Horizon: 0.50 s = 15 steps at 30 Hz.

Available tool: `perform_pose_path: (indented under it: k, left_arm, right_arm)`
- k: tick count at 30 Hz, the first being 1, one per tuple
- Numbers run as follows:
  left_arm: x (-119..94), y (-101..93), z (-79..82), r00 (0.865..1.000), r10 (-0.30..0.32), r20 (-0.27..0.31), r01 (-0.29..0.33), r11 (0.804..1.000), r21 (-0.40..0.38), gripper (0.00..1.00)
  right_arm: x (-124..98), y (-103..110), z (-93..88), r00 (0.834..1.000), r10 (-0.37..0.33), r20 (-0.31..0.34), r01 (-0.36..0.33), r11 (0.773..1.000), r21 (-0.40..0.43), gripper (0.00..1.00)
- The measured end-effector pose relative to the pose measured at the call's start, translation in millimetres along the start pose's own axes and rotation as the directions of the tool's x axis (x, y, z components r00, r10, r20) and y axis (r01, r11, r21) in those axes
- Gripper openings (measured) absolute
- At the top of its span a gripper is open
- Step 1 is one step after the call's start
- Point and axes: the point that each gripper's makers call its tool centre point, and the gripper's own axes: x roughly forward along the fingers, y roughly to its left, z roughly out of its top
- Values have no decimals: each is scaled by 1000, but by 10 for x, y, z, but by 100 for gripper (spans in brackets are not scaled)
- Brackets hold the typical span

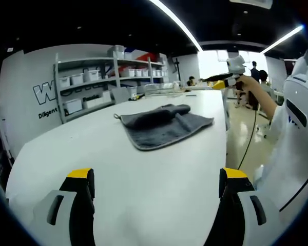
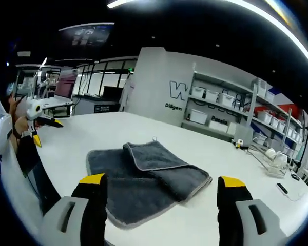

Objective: Open the folded towel by lifting each exposed corner and separating the folded layers until the towel lies flat within the target outline without major curled edges

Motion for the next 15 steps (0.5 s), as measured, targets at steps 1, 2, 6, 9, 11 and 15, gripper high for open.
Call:
perform_pose_path:
  k: [1, 2, 6, 9, 11, 15]
  left_arm:
    - [1, -1, 2, 1000, -1, 1, 1, 1000, -1, 99]
    - [3, -1, 2, 1000, -1, 2, 1, 1000, -2, 99]
    - [7, -3, 3, 1000, -3, 2, 3, 1000, -1, 99]
    - [8, -5, 6, 1000, -4, 3, 4, 1000, 0, 99]
    - [8, -6, 7, 1000, -3, 3, 3, 1000, 0, 99]
    - [11, -11, 1, 1000, -4, 3, 4, 1000, -2, 99]
  right_arm:
    - [-5, 16, -14, 1000, 4, -3, -4, 1000, 0, 91]
    - [-8, 29, -24, 1000, 7, -5, -7, 1000, 2, 92]
    - [-12, 91, -44, 1000, 22, -10, -22, 1000, 4, 96]
    - [-14, 136, -49, 999, 27, -18, -27, 1000, 4, 99]
    - [-19, 168, -40, 999, 35, -15, -35, 999, 2, 99]
    - [-16, 240, -47, 998, 58, -18, -58, 998, 1, 99]
